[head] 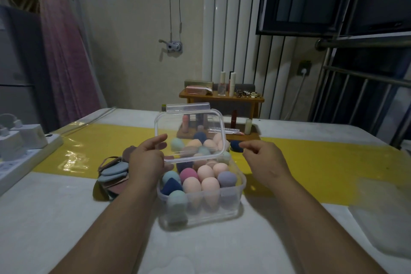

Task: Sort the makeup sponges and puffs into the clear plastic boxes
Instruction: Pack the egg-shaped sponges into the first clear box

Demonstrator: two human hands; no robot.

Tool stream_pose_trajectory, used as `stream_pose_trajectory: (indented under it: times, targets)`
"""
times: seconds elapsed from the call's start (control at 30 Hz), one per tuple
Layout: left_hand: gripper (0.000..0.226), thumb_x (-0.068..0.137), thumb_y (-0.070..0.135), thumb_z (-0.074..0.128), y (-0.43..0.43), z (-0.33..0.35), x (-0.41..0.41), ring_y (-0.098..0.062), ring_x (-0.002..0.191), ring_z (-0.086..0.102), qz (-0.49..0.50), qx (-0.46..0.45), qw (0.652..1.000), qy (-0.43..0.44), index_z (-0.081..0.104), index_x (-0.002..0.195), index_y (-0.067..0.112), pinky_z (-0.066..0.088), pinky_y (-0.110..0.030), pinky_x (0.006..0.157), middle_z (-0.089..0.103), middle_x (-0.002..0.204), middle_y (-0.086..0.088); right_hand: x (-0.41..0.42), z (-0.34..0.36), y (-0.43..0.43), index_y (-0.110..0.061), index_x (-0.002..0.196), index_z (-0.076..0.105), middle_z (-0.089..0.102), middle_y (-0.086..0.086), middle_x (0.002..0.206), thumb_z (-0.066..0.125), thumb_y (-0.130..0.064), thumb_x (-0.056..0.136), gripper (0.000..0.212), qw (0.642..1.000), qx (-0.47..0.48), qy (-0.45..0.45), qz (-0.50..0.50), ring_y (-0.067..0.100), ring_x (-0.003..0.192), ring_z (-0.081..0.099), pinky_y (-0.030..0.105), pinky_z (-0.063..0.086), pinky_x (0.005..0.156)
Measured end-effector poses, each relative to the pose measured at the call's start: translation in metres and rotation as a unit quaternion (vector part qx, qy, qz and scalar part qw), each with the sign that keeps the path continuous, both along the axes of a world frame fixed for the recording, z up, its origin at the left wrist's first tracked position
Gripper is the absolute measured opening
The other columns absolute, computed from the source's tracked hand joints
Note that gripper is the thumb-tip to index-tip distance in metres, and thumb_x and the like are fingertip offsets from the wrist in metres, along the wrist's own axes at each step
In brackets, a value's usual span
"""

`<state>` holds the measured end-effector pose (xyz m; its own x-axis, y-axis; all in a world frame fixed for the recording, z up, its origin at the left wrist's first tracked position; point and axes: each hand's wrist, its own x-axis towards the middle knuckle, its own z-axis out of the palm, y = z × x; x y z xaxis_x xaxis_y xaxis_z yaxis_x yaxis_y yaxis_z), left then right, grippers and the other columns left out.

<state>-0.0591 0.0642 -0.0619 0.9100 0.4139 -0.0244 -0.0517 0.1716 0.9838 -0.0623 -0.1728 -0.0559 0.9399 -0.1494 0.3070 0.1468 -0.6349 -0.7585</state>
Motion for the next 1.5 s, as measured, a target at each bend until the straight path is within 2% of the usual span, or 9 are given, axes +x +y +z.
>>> stream_pose_trajectory:
  times: [0.13, 0.4, 0.5, 0.67, 0.97, 1.13, 1.2, 1.37, 1.5]
  targets:
    - [0.064, 0.081, -0.024, 0.032, 0.003, 0.003, -0.002, -0.037, 0.112, 0.058, -0.007, -0.009, 1.000, 0.006, 0.069, 0.103, 0.023, 0.058, -0.037, 0.069, 0.059, 0.115, -0.005, 0.008, -0.016, -0.002, -0.031, 0.140, 0.054, 0.055, -0.005, 0.140, 0.058, -0.014, 0.094, 0.049, 0.988, -0.074, 0.110, 0.076, 0.019, 0.118, 0.056, 0.030, 0.045, 0.096]
    - [0.062, 0.083, -0.023, 0.033, 0.003, 0.005, -0.002, -0.037, 0.115, 0.057, -0.010, 0.000, 1.000, 0.013, 0.068, 0.103, 0.024, 0.059, -0.041, 0.073, 0.059, 0.117, -0.004, 0.016, -0.031, 0.009, -0.073, 0.125, 0.039, 0.055, -0.008, 0.140, 0.046, -0.061, 0.087, 0.041, 0.970, -0.114, 0.171, 0.129, 0.023, 0.125, 0.050, 0.050, 0.040, 0.107]
    - [0.062, 0.083, -0.023, 0.033, 0.002, 0.005, -0.001, -0.037, 0.114, 0.058, -0.007, -0.002, 1.000, 0.013, 0.068, 0.100, 0.025, 0.059, -0.040, 0.072, 0.059, 0.116, -0.004, 0.021, -0.037, 0.001, -0.060, 0.133, 0.044, 0.056, -0.016, 0.137, 0.053, -0.065, 0.074, 0.060, 0.974, -0.110, 0.153, 0.125, 0.020, 0.124, 0.052, 0.043, 0.045, 0.105]
    - [0.062, 0.082, -0.023, 0.033, 0.001, 0.006, -0.005, -0.035, 0.110, 0.059, -0.005, 0.002, 1.000, 0.006, 0.069, 0.102, 0.024, 0.059, -0.041, 0.073, 0.060, 0.118, -0.005, 0.012, -0.023, -0.001, -0.031, 0.130, 0.059, 0.062, -0.008, 0.127, 0.058, -0.007, 0.092, 0.046, 0.996, -0.034, 0.067, 0.048, 0.015, 0.119, 0.056, 0.030, 0.046, 0.099]
    - [0.060, 0.084, -0.019, 0.040, -0.015, 0.004, -0.016, -0.019, 0.097, 0.061, -0.029, 0.021, 0.999, -0.034, 0.068, 0.108, 0.029, 0.057, -0.031, 0.065, 0.061, 0.110, 0.005, -0.003, 0.017, -0.009, -0.023, 0.122, 0.066, 0.049, 0.001, 0.109, 0.057, -0.010, 0.095, 0.031, 0.990, 0.007, -0.125, -0.058, 0.020, 0.097, 0.055, 0.025, 0.039, 0.080]
    - [0.064, 0.079, -0.022, 0.041, -0.017, 0.005, -0.017, -0.016, 0.096, 0.060, -0.029, 0.017, 0.999, -0.038, 0.068, 0.111, 0.026, 0.058, -0.034, 0.070, 0.061, 0.108, 0.007, -0.021, 0.036, 0.005, -0.026, 0.112, 0.069, 0.053, -0.004, 0.106, 0.056, -0.002, 0.095, 0.032, 0.989, 0.051, -0.124, 0.058, -0.012, 0.084, 0.054, -0.004, 0.036, 0.070]
    - [0.064, 0.078, -0.022, 0.041, -0.017, 0.004, -0.016, -0.015, 0.096, 0.059, -0.028, 0.020, 0.999, -0.040, 0.069, 0.109, 0.027, 0.059, -0.036, 0.072, 0.061, 0.107, 0.008, -0.026, 0.038, 0.011, -0.032, 0.107, 0.069, 0.062, -0.012, 0.104, 0.056, -0.002, 0.096, 0.034, 0.985, 0.059, -0.099, 0.126, -0.017, 0.088, 0.056, 0.002, 0.042, 0.073]
    - [0.066, 0.075, -0.024, 0.042, -0.017, 0.003, -0.014, -0.015, 0.091, 0.061, -0.029, 0.020, 0.998, -0.042, 0.069, 0.106, 0.028, 0.059, -0.041, 0.074, 0.062, 0.106, 0.007, -0.037, 0.036, 0.026, -0.033, 0.109, 0.068, 0.066, -0.006, 0.102, 0.062, -0.015, 0.095, 0.023, 0.972, 0.011, 0.023, 0.232, 0.015, 0.088, 0.068, 0.037, 0.060, 0.076]
    - [0.065, 0.076, -0.023, 0.042, -0.018, 0.003, -0.014, -0.013, 0.089, 0.060, -0.026, 0.019, 0.999, -0.043, 0.069, 0.104, 0.029, 0.059, -0.036, 0.067, 0.062, 0.103, 0.009, -0.042, 0.035, 0.035, -0.030, 0.098, 0.072, 0.068, -0.009, 0.091, 0.072, -0.021, 0.085, 0.016, 0.961, -0.060, 0.059, 0.262, 0.011, 0.085, 0.067, 0.035, 0.061, 0.078]
